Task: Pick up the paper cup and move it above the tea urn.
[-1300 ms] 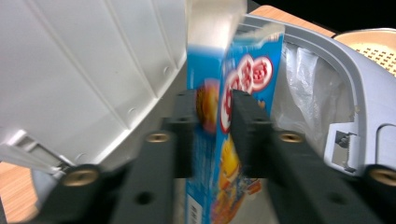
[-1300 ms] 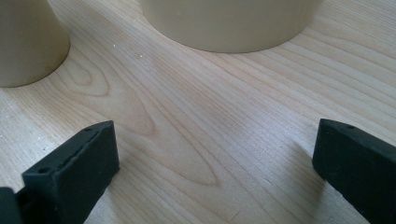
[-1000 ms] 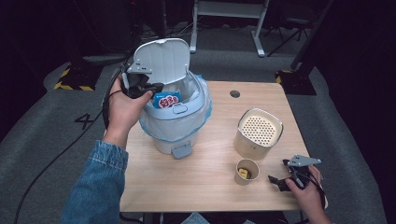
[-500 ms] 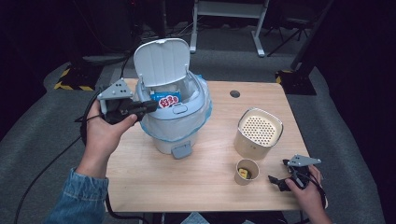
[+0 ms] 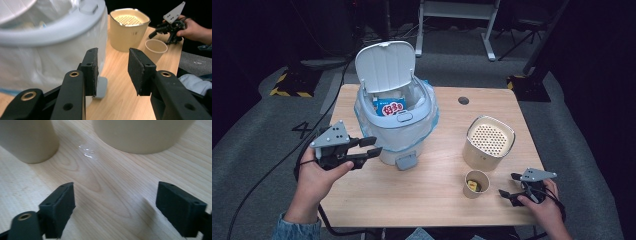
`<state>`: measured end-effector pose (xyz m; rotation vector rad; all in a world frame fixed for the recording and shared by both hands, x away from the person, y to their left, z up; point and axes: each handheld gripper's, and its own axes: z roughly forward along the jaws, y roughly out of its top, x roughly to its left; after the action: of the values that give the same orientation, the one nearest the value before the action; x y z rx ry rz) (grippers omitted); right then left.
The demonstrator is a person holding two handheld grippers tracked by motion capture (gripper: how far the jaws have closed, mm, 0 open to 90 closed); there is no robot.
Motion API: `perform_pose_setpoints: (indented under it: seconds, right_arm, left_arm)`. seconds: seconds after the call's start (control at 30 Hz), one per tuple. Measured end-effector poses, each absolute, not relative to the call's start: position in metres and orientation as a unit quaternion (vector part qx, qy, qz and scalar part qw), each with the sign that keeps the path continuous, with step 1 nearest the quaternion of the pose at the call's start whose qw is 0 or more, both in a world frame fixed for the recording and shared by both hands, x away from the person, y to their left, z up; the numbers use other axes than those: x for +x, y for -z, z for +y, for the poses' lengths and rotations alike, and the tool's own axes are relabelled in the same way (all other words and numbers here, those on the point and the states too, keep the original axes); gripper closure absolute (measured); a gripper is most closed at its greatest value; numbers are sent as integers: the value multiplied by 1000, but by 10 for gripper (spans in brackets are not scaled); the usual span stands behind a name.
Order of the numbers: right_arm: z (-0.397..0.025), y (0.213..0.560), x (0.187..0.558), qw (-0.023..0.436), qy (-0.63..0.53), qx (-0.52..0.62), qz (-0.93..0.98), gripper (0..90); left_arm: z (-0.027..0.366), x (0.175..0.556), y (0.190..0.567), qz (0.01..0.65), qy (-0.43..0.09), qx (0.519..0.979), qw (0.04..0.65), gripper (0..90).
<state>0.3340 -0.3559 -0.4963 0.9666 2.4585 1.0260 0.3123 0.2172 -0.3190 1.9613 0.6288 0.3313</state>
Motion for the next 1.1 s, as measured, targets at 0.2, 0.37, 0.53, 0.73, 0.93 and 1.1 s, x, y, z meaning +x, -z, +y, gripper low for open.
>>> perform_pose_setpoints:
  seconds: [0.2, 0.37, 0.53, 0.73, 0.93, 1.1]
  right_arm:
    - [-346, 491, 330, 141, -361, 313, 867, 173]
    - [-340, 489, 327, 127, -351, 298, 879, 175]
    - [-336, 488, 322, 117, -361, 298, 876, 193]
    - [-329, 480, 316, 113, -377, 286, 874, 218]
    - [-321, 476, 311, 97, -393, 261, 876, 248]
    - [-310, 477, 310, 88, -407, 248, 875, 242]
  left_arm:
    - [225, 305, 348, 266, -130, 814, 499, 594]
    - [228, 302, 368, 270, -122, 814, 499, 585]
    - [229, 305, 380, 276, -119, 820, 487, 570]
    - [226, 310, 406, 294, -100, 824, 473, 560]
    - [221, 319, 436, 307, -77, 828, 462, 550]
    - [219, 325, 459, 318, -73, 836, 442, 525]
